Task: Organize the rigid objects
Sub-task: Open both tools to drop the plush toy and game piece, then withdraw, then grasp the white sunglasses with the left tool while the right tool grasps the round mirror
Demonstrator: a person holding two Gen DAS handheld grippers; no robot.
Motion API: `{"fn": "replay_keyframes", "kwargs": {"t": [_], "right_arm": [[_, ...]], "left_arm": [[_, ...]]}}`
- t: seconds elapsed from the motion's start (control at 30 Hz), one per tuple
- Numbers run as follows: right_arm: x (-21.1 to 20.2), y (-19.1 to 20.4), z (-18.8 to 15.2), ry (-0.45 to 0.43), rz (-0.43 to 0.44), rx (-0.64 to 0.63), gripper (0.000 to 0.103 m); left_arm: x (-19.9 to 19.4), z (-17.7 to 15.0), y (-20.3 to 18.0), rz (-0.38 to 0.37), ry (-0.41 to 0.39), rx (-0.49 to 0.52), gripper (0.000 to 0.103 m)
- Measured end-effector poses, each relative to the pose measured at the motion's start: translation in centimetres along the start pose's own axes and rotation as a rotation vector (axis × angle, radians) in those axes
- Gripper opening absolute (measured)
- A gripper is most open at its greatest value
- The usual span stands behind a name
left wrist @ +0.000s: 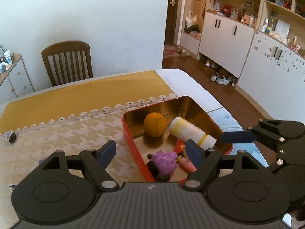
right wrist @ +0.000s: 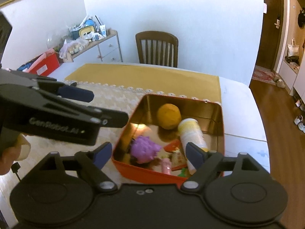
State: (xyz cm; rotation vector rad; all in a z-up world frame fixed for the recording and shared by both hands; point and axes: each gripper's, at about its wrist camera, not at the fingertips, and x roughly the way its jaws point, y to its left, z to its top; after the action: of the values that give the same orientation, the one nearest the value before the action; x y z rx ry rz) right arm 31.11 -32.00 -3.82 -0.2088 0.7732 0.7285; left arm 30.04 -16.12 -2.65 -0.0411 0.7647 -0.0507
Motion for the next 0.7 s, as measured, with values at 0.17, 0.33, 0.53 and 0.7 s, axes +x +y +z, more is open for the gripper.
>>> {"fn": "replay_keyframes", "kwargs": {"t": [0.17,0.33,0.53,0.7], "right_arm": [[-0.3,2.6,0.2,-0.022,-0.015,0.026,0.096],[0.1,5.5,0.4,-0.041,-0.026,0.048,0.103],[1.4,9.6,0.6,-0.041,-0.03,0.063,0.103],[2.8,12.6,0.7,-0.028,-0.03,0.067,0.103]], "left_arm": [[-2.1,-1.3,2.4,0.003,-0.035,0.024,0.083],[-3.6,-2.7,5.7,0.004,-0.046,0.022,0.083],[-5.0,-4.5,10.1,0.012,-0.058,0.014,0.083],[-6.0,-6.2,14.4,0.018,-0.066,-0.003,0.084]]}}
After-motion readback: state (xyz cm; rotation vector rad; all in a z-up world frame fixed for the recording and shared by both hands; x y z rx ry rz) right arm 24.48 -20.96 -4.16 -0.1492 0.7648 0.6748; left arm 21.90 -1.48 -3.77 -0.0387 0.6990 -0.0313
